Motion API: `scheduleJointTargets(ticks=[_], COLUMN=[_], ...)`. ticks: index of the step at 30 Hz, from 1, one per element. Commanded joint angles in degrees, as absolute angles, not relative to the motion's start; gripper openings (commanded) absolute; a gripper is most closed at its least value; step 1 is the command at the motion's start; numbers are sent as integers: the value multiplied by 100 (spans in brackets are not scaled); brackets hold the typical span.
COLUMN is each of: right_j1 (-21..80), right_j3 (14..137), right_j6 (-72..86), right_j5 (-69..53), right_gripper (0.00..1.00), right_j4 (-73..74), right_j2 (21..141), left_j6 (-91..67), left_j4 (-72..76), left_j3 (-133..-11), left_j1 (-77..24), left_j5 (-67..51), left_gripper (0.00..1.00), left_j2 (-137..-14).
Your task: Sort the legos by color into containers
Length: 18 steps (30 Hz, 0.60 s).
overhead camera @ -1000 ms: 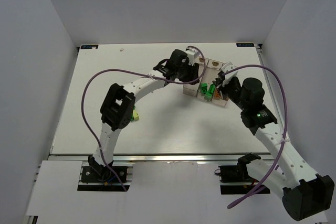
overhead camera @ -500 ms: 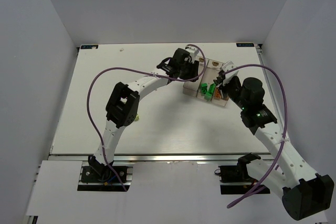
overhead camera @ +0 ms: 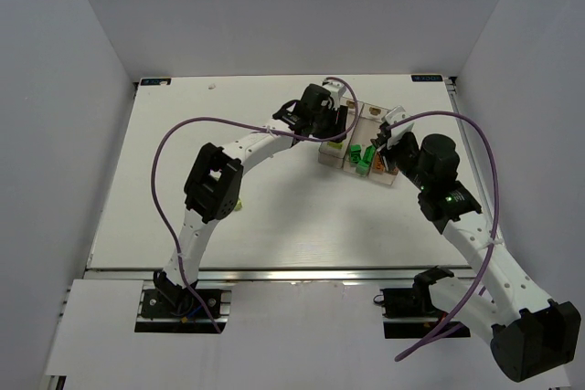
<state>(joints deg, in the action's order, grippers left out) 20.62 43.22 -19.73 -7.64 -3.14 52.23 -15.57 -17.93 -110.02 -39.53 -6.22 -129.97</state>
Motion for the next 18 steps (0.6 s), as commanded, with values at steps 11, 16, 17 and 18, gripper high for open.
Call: scheduleJointTargets(ticks=[11,16,17,18], right_j1=[1986,1942,1942,1942], right_j3=[4307,4315,4324,4342], right_j6=[-1978,-1969,-1977,-1978], right_j5=[-747,-887,-931,-958], right_gripper=[30,31,32,32], right_j4=[-536,-457,-440,-413], right_j2=[5177,5168,5185,5203], left_j6=[-1600,-1924,-2021,-2204], left_j4=[-1293,-853,-870,-914], left_j3=[-10198,-8224,-7974,-7728], left_j1=[-3964,-3806,-3762,-3710], left_j5=[-607,-527,-562,-545], left_gripper=[59,9,8,7], left_j2=[-11869,-10505,-10277,-9822])
